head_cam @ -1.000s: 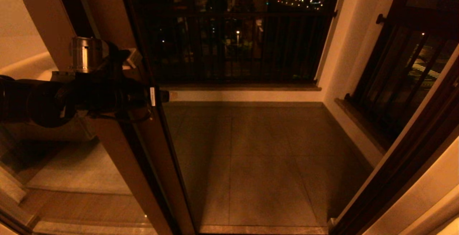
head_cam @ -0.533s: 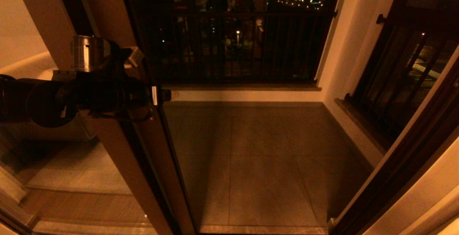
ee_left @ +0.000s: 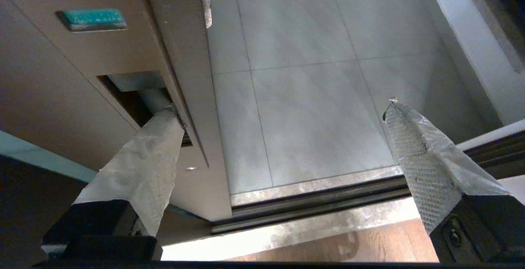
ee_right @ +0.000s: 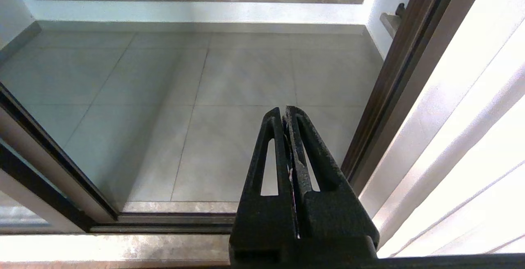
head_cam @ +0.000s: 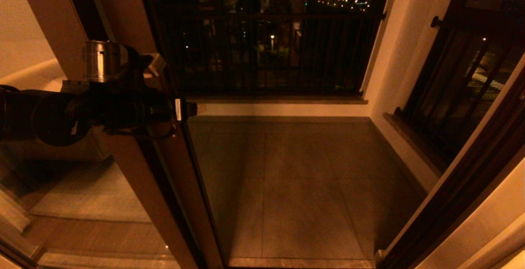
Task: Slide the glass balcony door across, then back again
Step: Close the slid door
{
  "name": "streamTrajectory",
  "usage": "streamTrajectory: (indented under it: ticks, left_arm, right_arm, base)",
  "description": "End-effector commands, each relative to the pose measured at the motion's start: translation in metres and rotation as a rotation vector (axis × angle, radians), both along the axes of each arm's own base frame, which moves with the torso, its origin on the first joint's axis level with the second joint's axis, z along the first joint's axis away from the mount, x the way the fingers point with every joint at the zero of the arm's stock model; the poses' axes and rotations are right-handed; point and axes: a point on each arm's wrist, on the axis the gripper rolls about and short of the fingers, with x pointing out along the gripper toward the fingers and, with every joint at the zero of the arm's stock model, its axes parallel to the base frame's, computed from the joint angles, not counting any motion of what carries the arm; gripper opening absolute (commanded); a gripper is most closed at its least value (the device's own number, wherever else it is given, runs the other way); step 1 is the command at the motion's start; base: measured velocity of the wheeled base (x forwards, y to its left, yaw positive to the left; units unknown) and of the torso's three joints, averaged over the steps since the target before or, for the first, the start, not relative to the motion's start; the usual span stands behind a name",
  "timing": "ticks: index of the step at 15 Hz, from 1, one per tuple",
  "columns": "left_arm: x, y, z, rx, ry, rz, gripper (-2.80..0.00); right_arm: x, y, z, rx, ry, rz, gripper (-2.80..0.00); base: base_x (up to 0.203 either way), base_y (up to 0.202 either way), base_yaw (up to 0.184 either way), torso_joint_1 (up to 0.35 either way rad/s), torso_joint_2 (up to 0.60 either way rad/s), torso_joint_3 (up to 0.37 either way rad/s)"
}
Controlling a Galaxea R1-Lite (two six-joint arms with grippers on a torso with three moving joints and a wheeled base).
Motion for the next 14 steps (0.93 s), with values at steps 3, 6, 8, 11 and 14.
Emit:
streamTrajectory:
  ticks: [3,6,8,11,14]
  left_arm:
    - [-0.002,-0.006,0.0,-0.002,0.0,-0.019,0.0]
    - [-0.004,-0.009,0.001,-0.003,-0.003,-0.029,0.0]
    - [-0.005,-0.012,0.001,-0.002,-0.002,-0.036,0.0]
    - [-0.006,-0.015,0.001,-0.001,-0.002,-0.045,0.0]
    - [-0.006,-0.015,0.0,-0.002,0.0,-0.044,0.0]
  right_arm:
    - [0.0,0.0,0.0,-0.001,0.001,0.001,-2.8]
    - [0.0,0.0,0.0,-0.001,0.001,0.001,-2.8]
    - [0.0,0.0,0.0,-0.001,0.001,0.001,-2.8]
    - [0.0,0.0,0.0,-0.001,0.001,0.001,-2.8]
    - [0.0,0.0,0.0,-0.001,0.001,0.001,-2.8]
  base:
    - [0.0,0.0,0.0,0.0,0.0,0.0]
    - [0.0,0.0,0.0,0.0,0.0,0.0]
    - [0.0,0.0,0.0,0.0,0.0,0.0]
    - [0.0,0.0,0.0,0.0,0.0,0.0]
    - [0.0,0.0,0.0,0.0,0.0,0.0]
